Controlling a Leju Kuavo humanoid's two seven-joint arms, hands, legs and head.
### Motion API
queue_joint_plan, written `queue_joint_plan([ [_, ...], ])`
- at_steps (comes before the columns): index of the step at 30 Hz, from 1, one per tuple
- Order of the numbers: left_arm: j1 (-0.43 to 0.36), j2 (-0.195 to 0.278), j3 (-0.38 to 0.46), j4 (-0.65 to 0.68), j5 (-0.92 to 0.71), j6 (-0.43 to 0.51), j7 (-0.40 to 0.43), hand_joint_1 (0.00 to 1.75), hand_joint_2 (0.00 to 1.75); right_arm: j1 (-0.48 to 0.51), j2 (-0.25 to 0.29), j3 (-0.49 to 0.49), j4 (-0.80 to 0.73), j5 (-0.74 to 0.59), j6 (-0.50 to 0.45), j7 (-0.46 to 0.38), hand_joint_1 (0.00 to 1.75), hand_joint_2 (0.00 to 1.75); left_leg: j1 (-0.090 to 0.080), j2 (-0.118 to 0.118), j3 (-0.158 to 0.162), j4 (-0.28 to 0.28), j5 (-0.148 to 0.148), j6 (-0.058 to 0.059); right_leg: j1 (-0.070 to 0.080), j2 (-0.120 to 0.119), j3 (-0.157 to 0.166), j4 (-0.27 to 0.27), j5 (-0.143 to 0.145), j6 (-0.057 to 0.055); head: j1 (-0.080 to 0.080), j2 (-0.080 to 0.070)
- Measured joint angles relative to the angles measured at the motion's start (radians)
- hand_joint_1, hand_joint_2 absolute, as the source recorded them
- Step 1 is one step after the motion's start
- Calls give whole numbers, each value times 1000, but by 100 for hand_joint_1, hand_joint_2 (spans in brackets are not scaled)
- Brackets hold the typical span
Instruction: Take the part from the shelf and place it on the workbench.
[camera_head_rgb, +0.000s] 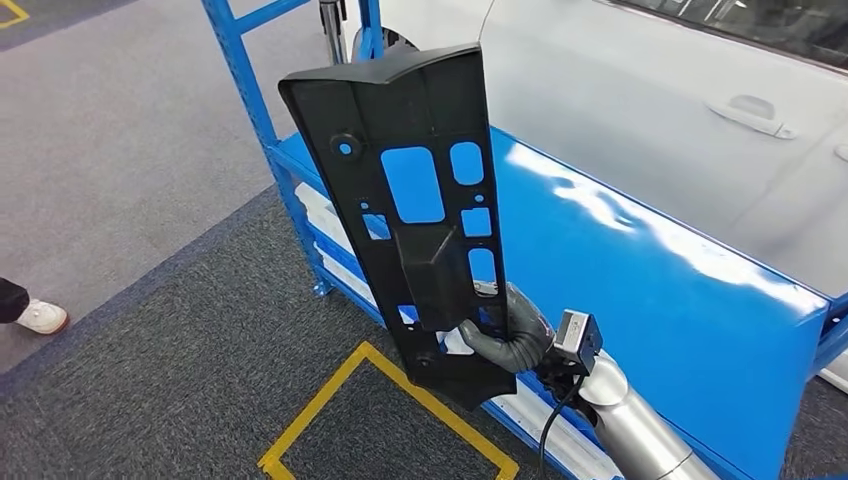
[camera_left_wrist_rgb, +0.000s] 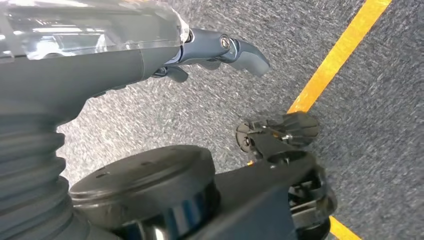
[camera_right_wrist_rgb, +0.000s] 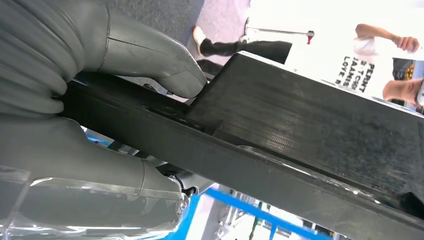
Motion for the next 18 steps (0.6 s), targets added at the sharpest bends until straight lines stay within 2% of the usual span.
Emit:
queue_joint_plan([
  [2, 2, 0, 0, 0, 0, 0, 1, 0, 175, 1, 0, -2, -2, -1, 6, -1, 169, 175, -2, -12, -1, -7, 1, 12, 1, -14, 1, 1, -1, 8, 0, 0],
  [3, 4, 0, 0, 0, 1, 0, 2, 0, 175, 2, 0, -2, -3, -3, 10, -1, 169, 175, -1, -19, -1, -10, 3, 17, 0, -11, 1, 3, -5, 14, 0, 0],
  [4, 5, -1, 0, 0, 1, 0, 2, 0, 175, 1, 2, -4, -4, -6, 14, -2, 169, 175, 1, -25, 0, -14, 7, 22, -3, 5, -4, 17, -16, 19, 0, 0],
  [5, 4, -1, 0, 0, 2, 1, 2, 0, 175, 1, 3, -7, -4, -10, 17, -2, 169, 175, 4, -30, 2, -17, 10, 28, -6, 29, -19, 50, -38, 24, 0, 0],
  [7, 1, -2, 0, 0, 6, 1, 2, 0, 175, 2, 6, -14, -2, -14, 23, -1, 169, 175, 5, -40, 1, -19, 12, 33, -11, 78, -79, 175, -101, 31, 0, 0],
  [8, 0, -2, 0, 0, 9, 1, 1, 0, 175, 3, 7, -16, 1, -15, 26, -1, 169, 175, 5, -45, 0, -18, 12, 34, -12, 88, -112, 242, -125, 33, 0, 0],
  [9, 1, -2, 1, 0, 13, 1, 2, 0, 175, 3, 7, -17, 4, -15, 29, 0, 169, 175, 4, -51, 0, -17, 12, 34, -13, 90, -135, 285, -132, 35, 0, 0],
  [10, 1, -2, 2, 0, 16, 1, 2, 0, 175, 3, 7, -17, 7, -14, 31, 0, 169, 175, 4, -56, 0, -15, 11, 34, -14, 91, -140, 289, -120, 35, 0, 0],
  [11, 1, -2, 4, 0, 20, 0, 3, 0, 175, 3, 7, -17, 8, -14, 33, 0, 169, 175, 4, -61, 1, -14, 11, 33, -16, 91, -126, 252, -89, 34, 0, 0],
  [13, 1, -3, 8, 0, 23, -2, 5, 0, 175, -2, 7, -18, 10, -14, 33, 1, 169, 175, 3, -70, 1, -9, 8, 28, -17, 94, -63, 114, -17, 29, 0, 0],
  [14, 0, -3, 11, 0, 24, -2, 5, 0, 175, -5, 8, -18, 11, -14, 34, 1, 169, 175, 2, -74, -2, -6, 8, 24, -16, 96, -39, 57, 5, 27, 0, 0],
  [15, 0, -3, 13, 0, 25, -3, 5, 0, 175, -8, 8, -18, 12, -14, 34, 1, 169, 175, 1, -76, -5, -4, 7, 20, -14, 97, -26, 26, 14, 24, 0, 0],
  [18, 2, -3, 16, 0, 26, -3, 5, 0, 175, -12, 9, -18, 15, -14, 34, 1, 169, 175, 3, -78, -12, -1, 7, 3, -11, 96, -27, 12, 16, 11, 0, 0],
])
